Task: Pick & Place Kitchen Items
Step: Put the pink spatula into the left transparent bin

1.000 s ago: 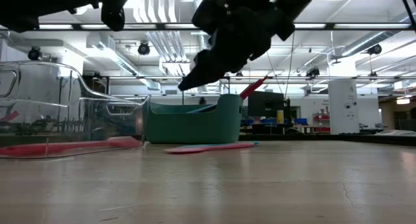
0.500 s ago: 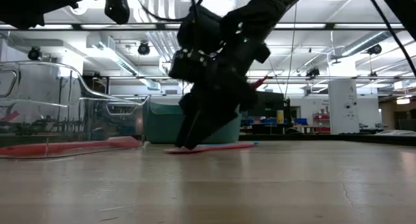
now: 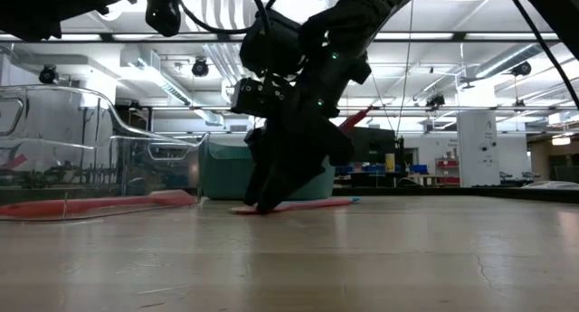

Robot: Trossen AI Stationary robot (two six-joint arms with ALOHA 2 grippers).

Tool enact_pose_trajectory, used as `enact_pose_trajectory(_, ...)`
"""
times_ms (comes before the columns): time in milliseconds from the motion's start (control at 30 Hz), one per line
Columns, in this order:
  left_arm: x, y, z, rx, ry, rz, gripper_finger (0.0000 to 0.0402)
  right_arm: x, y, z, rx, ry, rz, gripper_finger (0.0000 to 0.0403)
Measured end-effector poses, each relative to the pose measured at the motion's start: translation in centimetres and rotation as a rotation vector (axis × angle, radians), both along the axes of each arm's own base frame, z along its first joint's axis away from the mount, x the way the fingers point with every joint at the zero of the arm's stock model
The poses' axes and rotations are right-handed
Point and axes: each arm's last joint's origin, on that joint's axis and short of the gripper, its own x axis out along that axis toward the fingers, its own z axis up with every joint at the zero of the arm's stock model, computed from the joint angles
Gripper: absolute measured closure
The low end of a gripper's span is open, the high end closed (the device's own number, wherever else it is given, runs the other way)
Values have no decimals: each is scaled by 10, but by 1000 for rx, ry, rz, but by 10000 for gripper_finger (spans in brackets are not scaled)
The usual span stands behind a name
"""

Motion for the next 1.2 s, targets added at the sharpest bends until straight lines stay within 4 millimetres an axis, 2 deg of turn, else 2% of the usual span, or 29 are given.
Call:
enact_pose_trajectory(267, 0, 0, 0, 0, 3, 0, 250, -2, -3, -2, -51, -2, 3, 188)
enact_pose_trajectory(467, 0, 0, 0, -1, 2, 1, 250, -2, -3, -2, -58, -4, 4, 227)
enact_pose_trajectory(733, 0, 0, 0, -2, 1, 1, 250, 0, -3, -2, -73, -30, -1, 304)
enact_pose_trajectory(933, 0, 0, 0, -1, 1, 1, 250, 1, -3, 0, -72, -45, -3, 383)
enact_pose_trajectory(1200, 0, 0, 0, -1, 4, 1, 250, 0, -3, 6, -75, -54, -37, 394)
